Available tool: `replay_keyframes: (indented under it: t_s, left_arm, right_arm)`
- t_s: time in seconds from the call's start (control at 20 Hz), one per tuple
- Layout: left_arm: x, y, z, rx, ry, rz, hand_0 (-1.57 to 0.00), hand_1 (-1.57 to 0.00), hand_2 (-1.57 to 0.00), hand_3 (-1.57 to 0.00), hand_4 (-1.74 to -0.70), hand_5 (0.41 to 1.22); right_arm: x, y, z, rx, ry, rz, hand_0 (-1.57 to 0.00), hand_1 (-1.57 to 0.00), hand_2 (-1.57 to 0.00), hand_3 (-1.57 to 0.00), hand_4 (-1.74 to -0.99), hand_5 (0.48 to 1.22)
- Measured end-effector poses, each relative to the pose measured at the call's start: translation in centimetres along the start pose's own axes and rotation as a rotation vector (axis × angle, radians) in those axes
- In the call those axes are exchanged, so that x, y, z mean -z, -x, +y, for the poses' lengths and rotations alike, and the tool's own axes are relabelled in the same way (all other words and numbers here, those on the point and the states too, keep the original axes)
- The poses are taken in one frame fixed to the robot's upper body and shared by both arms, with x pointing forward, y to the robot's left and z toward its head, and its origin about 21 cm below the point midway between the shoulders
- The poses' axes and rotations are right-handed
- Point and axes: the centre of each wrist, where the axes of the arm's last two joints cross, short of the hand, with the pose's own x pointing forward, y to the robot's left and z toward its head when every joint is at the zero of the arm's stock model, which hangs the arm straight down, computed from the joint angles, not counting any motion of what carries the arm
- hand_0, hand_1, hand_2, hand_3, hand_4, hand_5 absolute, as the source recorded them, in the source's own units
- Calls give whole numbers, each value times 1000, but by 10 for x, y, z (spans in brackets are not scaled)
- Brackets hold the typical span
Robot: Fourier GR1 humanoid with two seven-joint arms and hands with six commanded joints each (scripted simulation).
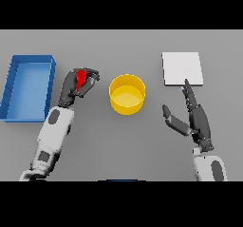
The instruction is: Pick up the red beaker and tilt it to pour out 1 green nut into yellow bowl. Pick up the yellow bowl and place it on the metallic measuring scale.
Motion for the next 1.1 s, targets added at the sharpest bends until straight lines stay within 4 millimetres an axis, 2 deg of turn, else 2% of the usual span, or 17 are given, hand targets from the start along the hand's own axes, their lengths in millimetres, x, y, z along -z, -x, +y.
replay_keyframes:
  t_s: [0.05, 0.1, 0.2, 0.3, 0.5, 0.65, 0.9, 1.1]
  left_arm:
    - [1, -1, 1, 6, 0, 8, -1400, -1406, -1419, -1357, -1542, 1174]
    - [1, -2, -2, 11, 3, 14, -1434, -1439, -1449, -1400, -1582, 1171]
    - [1, -4, 5, -69, 6, -17, -1483, -1486, -1493, -1462, -1639, 1157]
    - [4, -14, 13, -141, 8, -62, -1515, -1517, -1521, -1501, -1676, 1144]
    - [7, -35, 19, -152, 23, -82, -1548, -1549, -1551, -1542, -1714, 1132]
    - [14, -52, 25, -90, 56, -120, -1556, -1557, -1558, -1553, -1724, 1132]
    - [17, -59, 33, -2, 90, -120, -1559, -1560, -1561, -1556, -1727, 1138]
    - [24, -78, 38, 233, 160, -135, -1566, -1566, -1567, -1565, -1735, 1120]
  right_arm:
    - [1, -4, 1, 3, -7, -19, 1, 1, 1, 1, -1255, 644]
    - [4, -3, 2, 6, -5, -7, 1, 1, 1, 1, -1251, 641]
    - [1, -2, 2, -5, -9, -10, 1, 1, 1, 1, -1248, 645]
    - [2, -3, 0, -6, -9, -17, 1, 1, 1, 1, -1238, 643]
    - [-1, 0, 0, -25, -10, -26, 1, 1, 1, 1, -1227, 647]
    - [-2, -1, 1, -38, -14, -37, 1, 1, 1, 1, -1219, 656]
    - [-2, -1, 4, -62, -6, -51, 1, 1, 1, 1, -1213, 662]
    - [-1, -3, 1, -71, 0, -30, 1, 1, 1, 1, -1194, 658]
